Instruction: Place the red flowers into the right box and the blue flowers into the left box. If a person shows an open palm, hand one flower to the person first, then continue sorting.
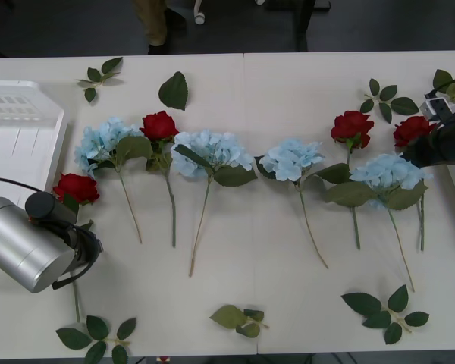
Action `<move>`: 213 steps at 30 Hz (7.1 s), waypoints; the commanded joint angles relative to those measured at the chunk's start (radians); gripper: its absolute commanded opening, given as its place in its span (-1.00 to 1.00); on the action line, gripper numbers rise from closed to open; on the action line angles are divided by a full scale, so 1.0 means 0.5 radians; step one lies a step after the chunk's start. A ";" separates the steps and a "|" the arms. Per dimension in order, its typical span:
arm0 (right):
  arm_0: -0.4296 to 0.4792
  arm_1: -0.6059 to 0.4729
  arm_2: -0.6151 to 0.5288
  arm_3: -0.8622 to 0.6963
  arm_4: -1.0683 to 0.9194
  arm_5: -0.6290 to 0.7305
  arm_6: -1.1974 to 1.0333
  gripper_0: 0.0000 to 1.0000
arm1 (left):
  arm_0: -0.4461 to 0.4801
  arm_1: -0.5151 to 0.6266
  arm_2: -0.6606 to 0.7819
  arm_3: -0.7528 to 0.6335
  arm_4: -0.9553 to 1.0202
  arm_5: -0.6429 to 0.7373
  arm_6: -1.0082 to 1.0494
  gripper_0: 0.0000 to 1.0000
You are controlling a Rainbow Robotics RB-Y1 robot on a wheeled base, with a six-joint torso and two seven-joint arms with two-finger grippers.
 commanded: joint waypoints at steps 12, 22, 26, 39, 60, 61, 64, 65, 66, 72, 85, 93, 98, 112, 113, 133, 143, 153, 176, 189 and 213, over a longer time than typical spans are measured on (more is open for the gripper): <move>0.004 0.177 -0.013 0.036 0.130 -0.048 -0.089 0.02 | -0.176 -0.038 -0.012 0.274 -0.124 -0.165 -0.171 1.00; 0.004 0.183 -0.013 0.036 0.179 -0.058 -0.083 -1.00 | -0.176 -0.038 -0.012 0.459 -0.115 -0.374 -0.229 -0.39; -0.017 0.134 -0.041 -0.013 0.176 -0.039 -0.061 -1.00 | -0.176 -0.038 -0.012 0.459 -0.093 -0.355 -0.229 -0.87; -0.137 -0.292 -0.320 -0.412 0.121 0.590 0.012 -1.00 | -0.179 -0.041 -0.012 0.459 -0.081 -0.358 -0.238 -1.00; -0.125 -0.875 0.017 0.183 0.112 -0.180 0.620 -1.00 | -0.247 -0.056 0.853 -0.348 0.668 0.571 -0.898 -1.00; -0.125 -0.869 0.036 0.205 0.118 -0.211 0.620 -1.00 | -0.247 -0.056 0.881 -0.361 0.702 0.581 -0.935 -1.00; -0.125 -0.820 0.112 0.303 0.186 -0.340 0.623 -1.00 | -0.247 -0.084 1.049 -0.465 0.919 0.541 -1.162 -1.00; -0.125 -0.808 0.122 0.315 0.195 -0.358 0.623 -1.00 | -0.247 -0.096 1.074 -0.483 0.965 0.522 -1.198 -1.00; -0.125 -0.786 0.125 0.336 0.222 -0.380 0.620 -1.00 | -0.247 -0.121 1.114 -0.514 1.051 0.470 -1.281 -1.00; -0.125 -0.664 0.125 0.416 0.354 -0.484 0.592 -1.00 | -0.247 -0.305 1.181 -0.560 1.465 0.025 -1.735 -1.00; -0.125 -0.519 0.125 0.444 0.517 -0.521 0.564 -1.00 | -0.324 -0.566 0.666 -0.535 2.294 -1.098 -2.597 -1.00; -0.125 -0.525 0.097 0.444 0.364 -0.499 0.586 0.46 | -0.627 -0.605 0.028 -0.342 2.269 -1.720 -2.616 -1.00; -0.125 -0.535 -0.001 0.435 0.170 -0.352 0.644 0.63 | -0.946 -0.664 -0.328 -0.075 2.263 -2.043 -2.628 -1.00; -0.079 -0.568 -0.271 0.183 -1.293 0.553 1.264 0.62 | -1.158 -0.823 -0.540 0.207 2.239 -2.260 -2.646 -1.00; -0.063 -0.568 -0.271 0.183 -1.422 0.596 1.292 0.63 | -1.158 -0.820 -0.540 0.207 2.239 -2.260 -2.646 -1.00; 0.520 -0.467 -0.244 0.195 -3.131 1.412 1.782 0.62 | -1.161 -0.793 -0.540 0.207 2.309 -2.257 -2.649 -1.00; 0.437 -0.016 -0.237 0.014 -3.367 1.550 1.801 0.62 | -1.158 -0.793 -0.540 0.207 2.309 -2.257 -2.653 -1.00; 0.222 0.389 -0.231 0.002 -3.315 1.547 1.678 0.62 | -1.158 -0.786 -0.540 0.207 2.312 -2.257 -2.649 -1.00; 0.158 0.459 -0.155 -0.019 -3.272 1.630 1.531 -1.00 | -1.152 -0.786 -0.543 0.207 2.328 -2.260 -2.653 -1.00; 0.154 0.459 -0.170 -0.019 -3.336 1.630 1.519 -1.00 | -1.112 -0.771 -0.549 0.204 2.383 -2.267 -2.671 1.00; 0.032 0.352 -1.050 -0.501 -1.717 1.249 0.635 -1.00 | -1.091 -0.072 -0.564 0.213 3.177 -2.021 -2.619 1.00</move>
